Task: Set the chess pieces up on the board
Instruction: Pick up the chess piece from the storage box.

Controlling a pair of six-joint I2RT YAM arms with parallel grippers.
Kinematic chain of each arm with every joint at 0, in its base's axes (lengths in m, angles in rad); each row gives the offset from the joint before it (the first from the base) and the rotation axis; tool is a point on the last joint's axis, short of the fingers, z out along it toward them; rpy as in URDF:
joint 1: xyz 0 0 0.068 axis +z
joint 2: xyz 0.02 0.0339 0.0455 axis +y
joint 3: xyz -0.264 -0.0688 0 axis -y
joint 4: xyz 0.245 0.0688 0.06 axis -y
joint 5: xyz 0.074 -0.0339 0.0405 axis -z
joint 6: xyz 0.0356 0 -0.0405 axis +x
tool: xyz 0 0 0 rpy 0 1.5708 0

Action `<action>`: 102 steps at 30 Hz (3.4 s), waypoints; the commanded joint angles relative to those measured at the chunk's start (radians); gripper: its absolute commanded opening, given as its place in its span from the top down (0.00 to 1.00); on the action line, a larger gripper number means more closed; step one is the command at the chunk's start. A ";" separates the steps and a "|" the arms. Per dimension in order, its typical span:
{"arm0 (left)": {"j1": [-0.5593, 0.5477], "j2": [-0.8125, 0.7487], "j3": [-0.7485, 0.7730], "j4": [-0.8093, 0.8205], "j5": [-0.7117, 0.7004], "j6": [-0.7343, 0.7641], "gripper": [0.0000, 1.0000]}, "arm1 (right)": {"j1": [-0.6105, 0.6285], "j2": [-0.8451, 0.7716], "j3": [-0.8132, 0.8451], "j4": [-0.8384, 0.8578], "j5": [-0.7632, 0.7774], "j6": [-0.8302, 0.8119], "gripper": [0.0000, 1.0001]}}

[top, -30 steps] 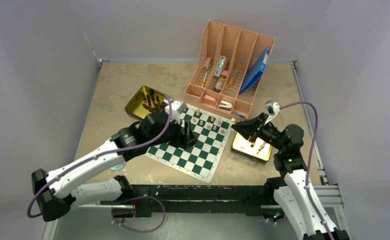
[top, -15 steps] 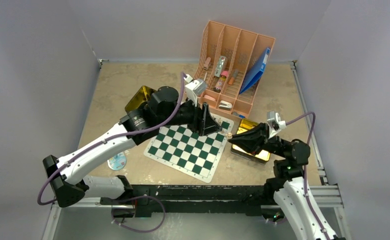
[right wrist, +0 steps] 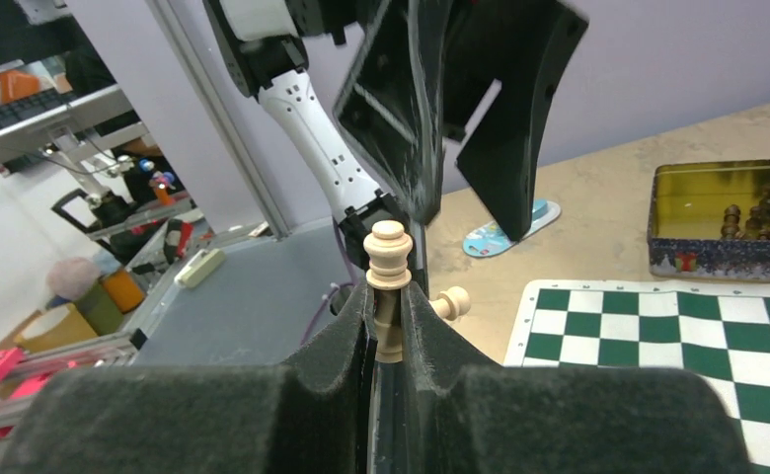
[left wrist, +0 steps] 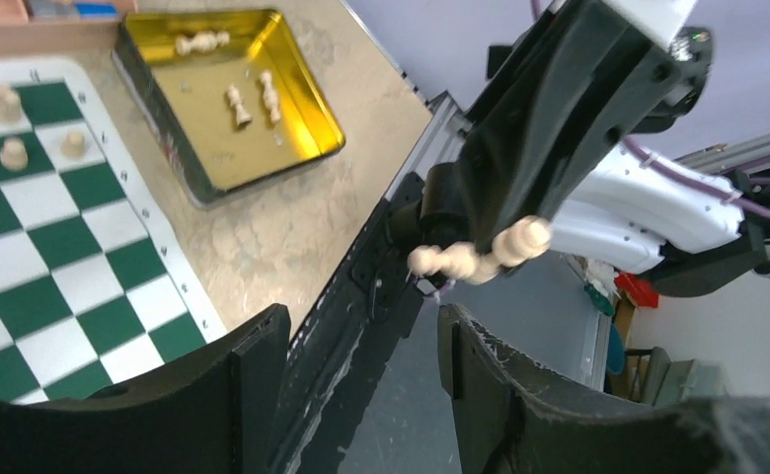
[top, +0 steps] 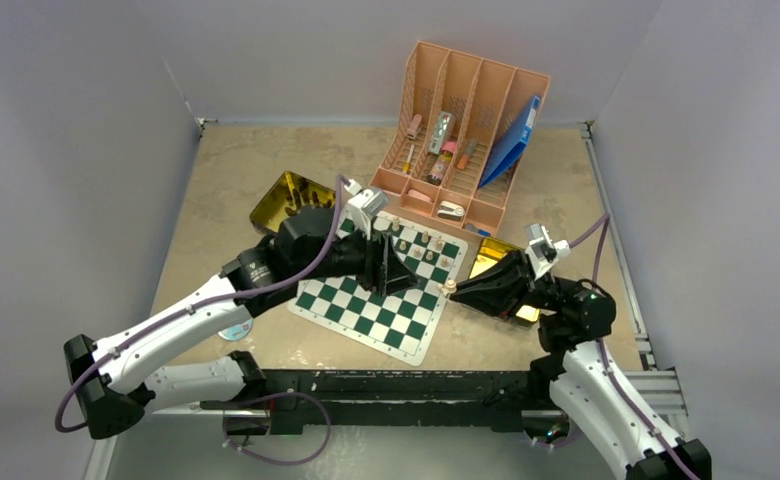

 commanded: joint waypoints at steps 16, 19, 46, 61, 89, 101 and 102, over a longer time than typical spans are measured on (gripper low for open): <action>0.001 -0.161 -0.484 0.853 0.135 -0.732 0.46 | 0.019 0.211 -0.003 0.704 0.089 0.410 0.89; 0.001 -0.120 -0.448 0.850 0.157 -0.732 0.46 | 0.019 0.245 0.015 0.763 0.093 0.447 0.89; 0.001 -0.102 -0.423 0.862 0.157 -0.747 0.24 | 0.019 0.345 0.026 1.058 0.186 0.640 0.91; 0.000 -0.032 -0.457 1.029 0.078 -0.863 0.32 | 0.020 0.316 0.028 1.061 0.200 0.670 0.91; -0.002 0.079 -0.486 1.197 0.074 -0.964 0.41 | 0.020 0.305 0.006 1.060 0.211 0.674 0.92; -0.002 0.065 -0.488 1.178 0.080 -0.954 0.50 | 0.020 0.319 -0.009 1.061 0.212 0.666 0.93; -0.002 0.065 -0.488 1.175 0.078 -0.953 0.50 | 0.021 0.318 -0.009 1.060 0.213 0.667 0.93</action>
